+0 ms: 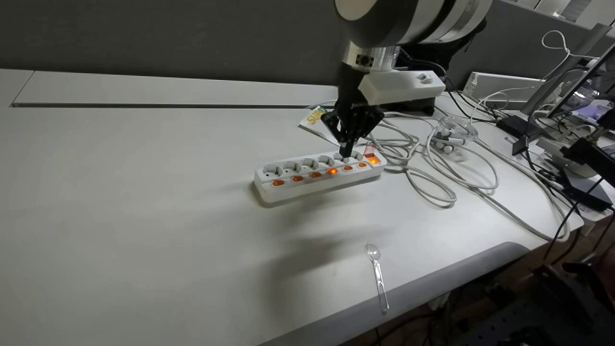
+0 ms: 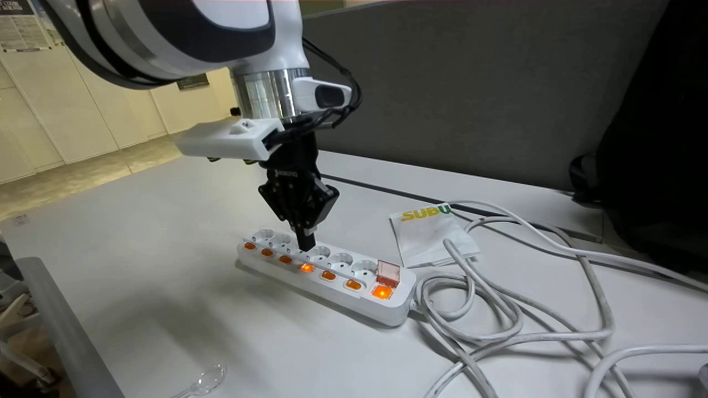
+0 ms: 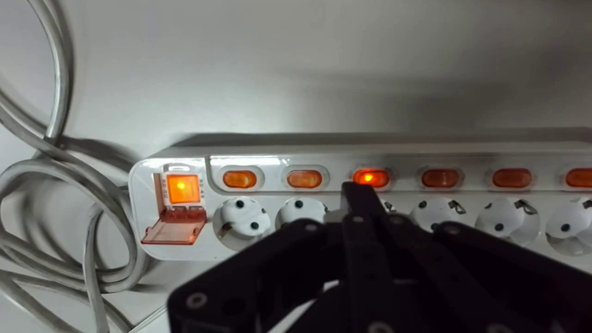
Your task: Turn off the fourth switch from the left
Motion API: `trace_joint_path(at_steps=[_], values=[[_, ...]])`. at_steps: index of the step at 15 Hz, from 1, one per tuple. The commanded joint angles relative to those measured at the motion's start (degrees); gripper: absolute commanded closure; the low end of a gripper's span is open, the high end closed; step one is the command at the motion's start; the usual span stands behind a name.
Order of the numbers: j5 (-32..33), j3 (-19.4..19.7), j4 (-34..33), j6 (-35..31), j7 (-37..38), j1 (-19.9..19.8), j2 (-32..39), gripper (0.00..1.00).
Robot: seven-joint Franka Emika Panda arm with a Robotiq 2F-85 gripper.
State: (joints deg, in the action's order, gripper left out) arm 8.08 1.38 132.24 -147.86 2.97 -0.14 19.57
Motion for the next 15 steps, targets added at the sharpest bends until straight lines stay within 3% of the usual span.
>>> trace_joint_path(at_steps=[1,15], values=[[0.6,0.6,0.1,-1.0,0.6,1.2,0.6,1.00],[1.0,1.7,0.2,-2.5,1.2,2.4,3.9,1.00]])
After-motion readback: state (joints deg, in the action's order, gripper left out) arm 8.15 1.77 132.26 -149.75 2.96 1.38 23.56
